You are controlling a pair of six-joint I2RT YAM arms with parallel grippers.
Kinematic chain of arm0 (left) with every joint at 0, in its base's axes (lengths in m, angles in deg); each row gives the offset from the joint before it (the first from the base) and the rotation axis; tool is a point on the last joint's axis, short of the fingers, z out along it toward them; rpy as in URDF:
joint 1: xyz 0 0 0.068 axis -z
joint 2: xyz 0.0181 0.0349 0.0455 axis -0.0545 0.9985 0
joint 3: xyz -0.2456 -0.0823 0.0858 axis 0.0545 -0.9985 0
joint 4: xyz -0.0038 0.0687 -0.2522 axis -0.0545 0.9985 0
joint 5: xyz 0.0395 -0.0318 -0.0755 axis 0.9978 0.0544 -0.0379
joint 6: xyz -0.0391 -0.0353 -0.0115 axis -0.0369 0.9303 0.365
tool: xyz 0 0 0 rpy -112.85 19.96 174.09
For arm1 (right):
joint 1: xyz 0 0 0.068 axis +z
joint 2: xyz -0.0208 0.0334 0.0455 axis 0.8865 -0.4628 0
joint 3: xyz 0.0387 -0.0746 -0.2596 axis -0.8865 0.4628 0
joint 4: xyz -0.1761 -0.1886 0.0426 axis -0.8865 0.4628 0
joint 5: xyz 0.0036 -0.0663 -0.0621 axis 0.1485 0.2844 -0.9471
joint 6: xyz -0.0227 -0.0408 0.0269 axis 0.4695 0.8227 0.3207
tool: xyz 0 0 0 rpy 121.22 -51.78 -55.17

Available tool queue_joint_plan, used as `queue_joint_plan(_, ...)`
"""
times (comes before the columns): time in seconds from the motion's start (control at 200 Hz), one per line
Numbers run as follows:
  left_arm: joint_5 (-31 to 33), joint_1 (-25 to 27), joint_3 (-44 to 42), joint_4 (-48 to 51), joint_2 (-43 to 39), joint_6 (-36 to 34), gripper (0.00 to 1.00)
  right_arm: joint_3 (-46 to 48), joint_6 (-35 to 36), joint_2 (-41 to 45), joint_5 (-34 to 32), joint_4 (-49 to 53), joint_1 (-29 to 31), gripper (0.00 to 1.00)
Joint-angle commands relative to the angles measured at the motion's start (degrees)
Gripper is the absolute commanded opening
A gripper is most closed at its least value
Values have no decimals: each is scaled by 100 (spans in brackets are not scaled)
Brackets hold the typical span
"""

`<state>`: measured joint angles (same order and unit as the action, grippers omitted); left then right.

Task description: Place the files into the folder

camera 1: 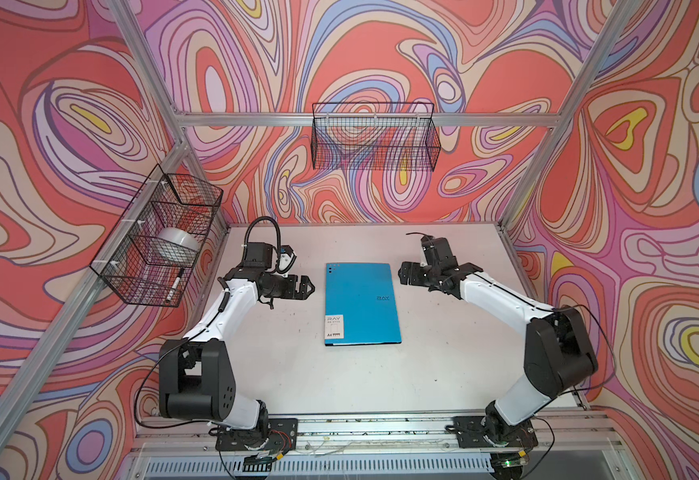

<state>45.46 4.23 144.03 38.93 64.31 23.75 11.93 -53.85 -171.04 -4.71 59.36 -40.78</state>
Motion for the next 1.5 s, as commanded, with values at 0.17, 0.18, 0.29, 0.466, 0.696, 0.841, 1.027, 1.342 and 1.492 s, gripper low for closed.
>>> queue_joint_plan(0.17,1008,-500,-2425,-4473,-845,555,100,1262,1682,612,-1312,-2170,-135,97)
queue_joint_plan(0.18,986,-509,-2477,-4568,-829,555,100,1278,1716,613,-1314,-2171,-152,97)
queue_joint_plan(0.29,958,-586,-3172,-5621,-556,435,100,1871,1746,829,-1294,-2605,-485,97)
queue_joint_plan(0.466,1040,-740,-3585,-6781,-286,437,100,3002,1898,1276,-1657,-3754,-892,99)
queue_joint_plan(0.696,829,-727,-4607,-9217,403,363,100,4142,1952,1373,-1901,-5236,-1313,98)
queue_joint_plan(0.841,785,-926,-4762,-9705,497,619,100,4575,1733,914,-1390,-6615,-1803,99)
queue_joint_plan(1.027,749,-914,-4694,-9695,559,613,100,4271,1727,-161,-752,-7503,-2067,98)
queue_joint_plan(1.342,540,-912,-4539,-9443,569,538,100,3825,1804,-672,-397,-7145,-2156,99)
queue_joint_plan(1.492,518,-893,-4490,-9343,568,502,100,3858,1820,-689,-419,-7245,-2156,99)
